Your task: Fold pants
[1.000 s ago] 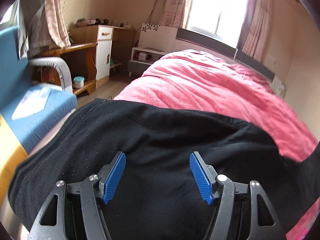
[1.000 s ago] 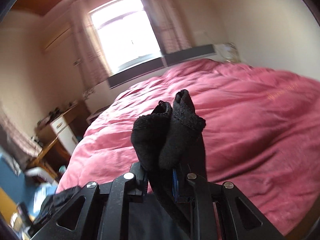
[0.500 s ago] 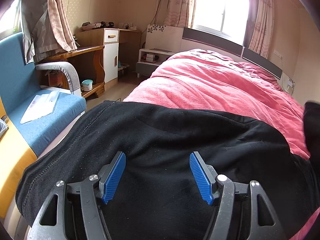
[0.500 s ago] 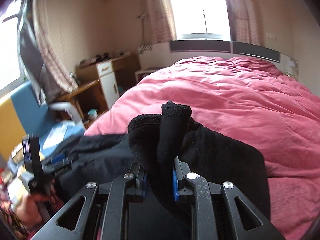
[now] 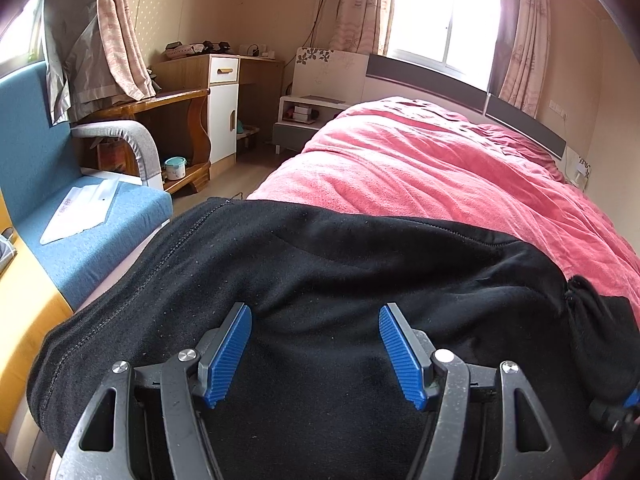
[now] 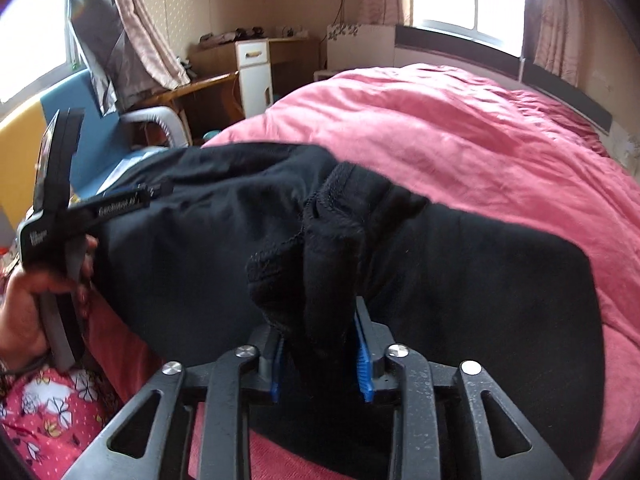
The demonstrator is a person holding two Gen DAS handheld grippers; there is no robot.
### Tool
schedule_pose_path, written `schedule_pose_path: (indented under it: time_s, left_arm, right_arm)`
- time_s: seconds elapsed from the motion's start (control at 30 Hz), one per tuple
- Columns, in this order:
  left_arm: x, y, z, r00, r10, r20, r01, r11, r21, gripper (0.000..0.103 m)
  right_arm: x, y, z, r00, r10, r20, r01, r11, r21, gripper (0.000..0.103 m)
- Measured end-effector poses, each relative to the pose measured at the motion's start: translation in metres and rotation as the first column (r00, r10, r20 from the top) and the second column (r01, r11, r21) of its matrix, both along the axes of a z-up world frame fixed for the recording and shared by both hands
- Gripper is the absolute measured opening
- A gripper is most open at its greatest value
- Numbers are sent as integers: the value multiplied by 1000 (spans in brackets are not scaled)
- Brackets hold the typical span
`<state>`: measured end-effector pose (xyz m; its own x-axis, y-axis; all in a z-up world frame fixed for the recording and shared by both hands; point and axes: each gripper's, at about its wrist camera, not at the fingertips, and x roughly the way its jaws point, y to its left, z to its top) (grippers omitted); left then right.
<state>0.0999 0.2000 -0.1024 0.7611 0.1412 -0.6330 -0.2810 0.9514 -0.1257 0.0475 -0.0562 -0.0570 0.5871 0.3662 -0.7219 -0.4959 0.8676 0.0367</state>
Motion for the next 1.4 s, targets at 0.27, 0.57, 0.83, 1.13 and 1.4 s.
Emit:
schedule_pose_path:
  time_s: [0.27, 0.57, 0.83, 1.13, 1.4]
  left_arm:
    - [-3, 4, 2, 1000, -1, 18, 2, 999, -41, 68]
    - [-17, 19, 12, 992, 77, 99, -64, 990, -129, 68]
    - [-26, 33, 18, 984, 159, 84, -147, 980, -132, 68]
    - [-38, 59, 19, 963, 268, 44, -257, 951, -170, 68]
    - [-52, 85, 19, 938, 346, 2, -338, 918, -208, 68]
  right_arm:
    - [-17, -11, 7, 989, 141, -49, -132, 979, 155, 67]
    - [9, -69, 30, 994, -110, -18, 110, 954, 280, 24]
    - [61, -17, -12, 985, -56, -164, 90, 973, 210, 24]
    - [45, -28, -11, 992, 12, -130, 16, 978, 209, 30]
    - [18, -88, -3, 989, -119, -89, 129, 985, 114, 30]
